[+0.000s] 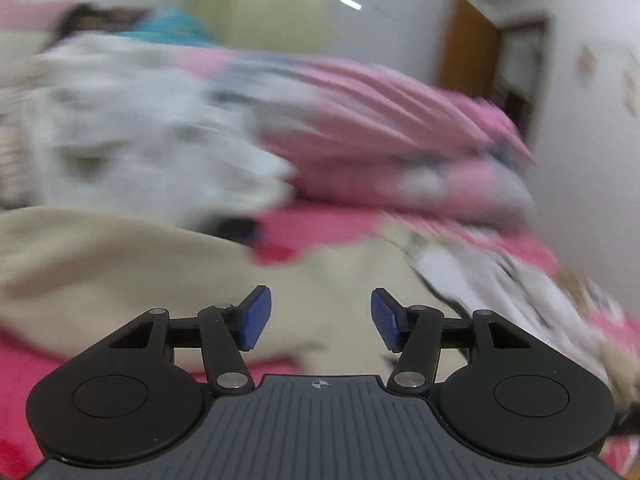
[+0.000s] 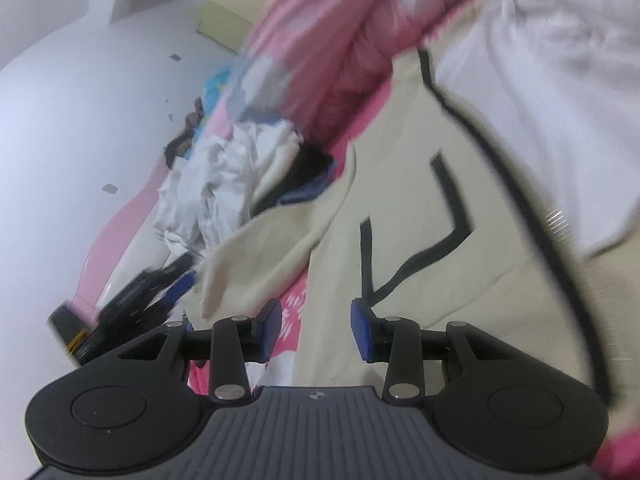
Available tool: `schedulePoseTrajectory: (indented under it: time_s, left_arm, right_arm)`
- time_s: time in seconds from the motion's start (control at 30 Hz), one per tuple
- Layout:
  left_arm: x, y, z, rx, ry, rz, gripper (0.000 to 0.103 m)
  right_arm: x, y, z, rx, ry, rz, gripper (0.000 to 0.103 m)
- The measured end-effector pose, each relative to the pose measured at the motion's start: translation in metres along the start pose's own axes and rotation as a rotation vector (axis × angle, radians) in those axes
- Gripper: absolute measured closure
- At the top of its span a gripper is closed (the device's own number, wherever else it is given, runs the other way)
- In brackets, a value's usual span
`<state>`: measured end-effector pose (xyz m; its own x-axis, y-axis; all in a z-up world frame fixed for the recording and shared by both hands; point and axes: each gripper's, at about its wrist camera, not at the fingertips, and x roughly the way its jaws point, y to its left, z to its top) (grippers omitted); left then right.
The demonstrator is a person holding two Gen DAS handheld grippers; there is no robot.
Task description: Fold clothes
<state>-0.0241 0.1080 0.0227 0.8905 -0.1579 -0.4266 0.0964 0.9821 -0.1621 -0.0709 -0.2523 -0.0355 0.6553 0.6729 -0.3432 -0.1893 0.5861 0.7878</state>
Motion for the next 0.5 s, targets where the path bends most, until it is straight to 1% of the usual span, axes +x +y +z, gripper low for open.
schedulePoseTrajectory:
  time_s: [0.1, 0.17, 0.2, 0.3, 0.4, 0.5]
  left_arm:
    - [0.029, -0.047, -0.014, 0.111, 0.087, -0.087, 0.047]
    - [0.043, -0.072, -0.027, 0.172, 0.138, -0.149, 0.047]
    - [0.048, -0.083, -0.034, 0.202, 0.162, -0.176, 0.047]
    - [0.063, -0.113, -0.056, 0.302, 0.234, -0.237, 0.047]
    - [0.073, -0.137, -0.075, 0.386, 0.291, -0.279, 0.047]
    - [0.078, -0.149, -0.085, 0.417, 0.299, -0.313, 0.047]
  right_arm:
    - [-0.046, -0.002, 0.006, -0.030, -0.088, -0.050, 0.063]
    - [-0.077, -0.003, 0.009, -0.050, -0.147, -0.083, 0.060]
    - [-0.089, -0.009, 0.010, -0.034, -0.179, -0.100, 0.059]
    - [-0.119, -0.037, 0.009, 0.061, -0.284, -0.148, 0.058]
    - [-0.149, -0.065, 0.008, 0.156, -0.388, -0.197, 0.055]
    - [-0.154, -0.096, 0.016, 0.287, -0.426, -0.156, 0.049]
